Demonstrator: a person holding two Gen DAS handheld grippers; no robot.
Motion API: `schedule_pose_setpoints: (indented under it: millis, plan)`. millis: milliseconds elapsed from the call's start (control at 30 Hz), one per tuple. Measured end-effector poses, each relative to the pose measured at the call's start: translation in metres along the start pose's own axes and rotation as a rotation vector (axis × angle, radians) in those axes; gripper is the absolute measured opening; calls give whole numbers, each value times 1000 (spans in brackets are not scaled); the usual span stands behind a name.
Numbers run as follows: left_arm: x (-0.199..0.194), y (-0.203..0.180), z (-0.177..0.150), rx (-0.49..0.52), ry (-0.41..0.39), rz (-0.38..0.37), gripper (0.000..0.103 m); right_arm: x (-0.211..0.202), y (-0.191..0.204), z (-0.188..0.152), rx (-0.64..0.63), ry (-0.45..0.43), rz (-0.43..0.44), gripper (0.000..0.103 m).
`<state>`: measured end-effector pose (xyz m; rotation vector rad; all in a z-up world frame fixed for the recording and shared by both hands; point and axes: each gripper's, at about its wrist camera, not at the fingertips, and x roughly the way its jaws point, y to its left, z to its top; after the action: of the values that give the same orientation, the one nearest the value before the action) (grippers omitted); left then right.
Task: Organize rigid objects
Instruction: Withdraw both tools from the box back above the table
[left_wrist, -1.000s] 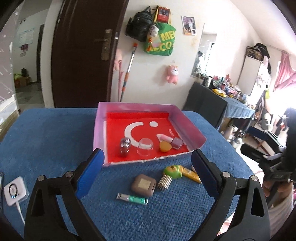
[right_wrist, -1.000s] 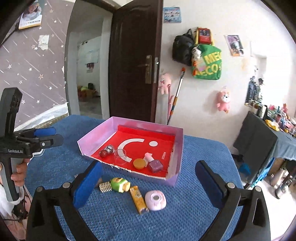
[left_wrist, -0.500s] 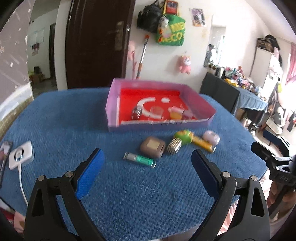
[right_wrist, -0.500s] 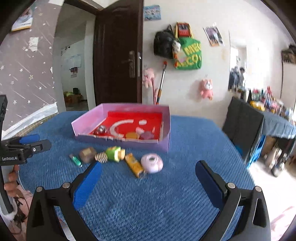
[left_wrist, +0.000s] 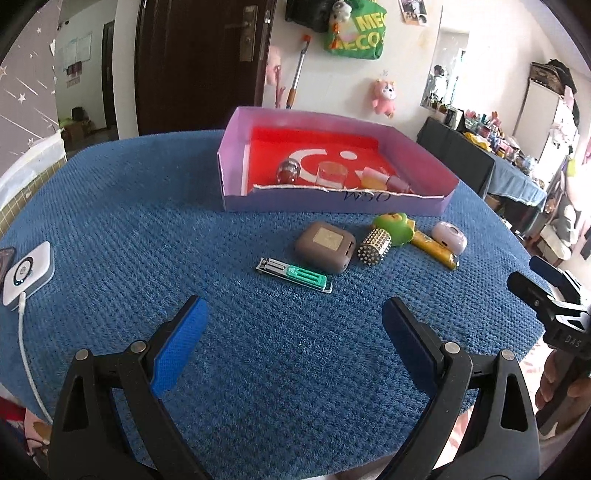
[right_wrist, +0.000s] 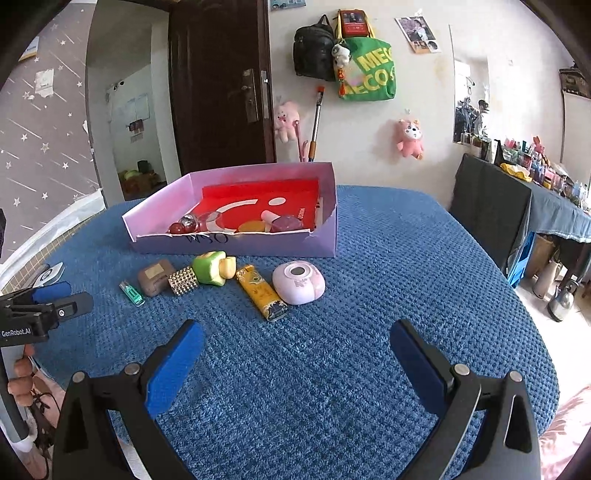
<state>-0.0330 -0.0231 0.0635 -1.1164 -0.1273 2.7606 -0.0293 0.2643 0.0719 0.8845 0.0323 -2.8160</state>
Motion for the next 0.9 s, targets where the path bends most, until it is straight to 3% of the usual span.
schedule_pose_setpoints:
  millis: [700, 900]
  plan:
    - [65, 10, 21, -81, 175, 33, 96, 35, -15, 24, 32, 46, -9, 103]
    - [75, 5, 26, -45, 187, 77, 96, 42, -21, 28, 60, 57, -8, 103]
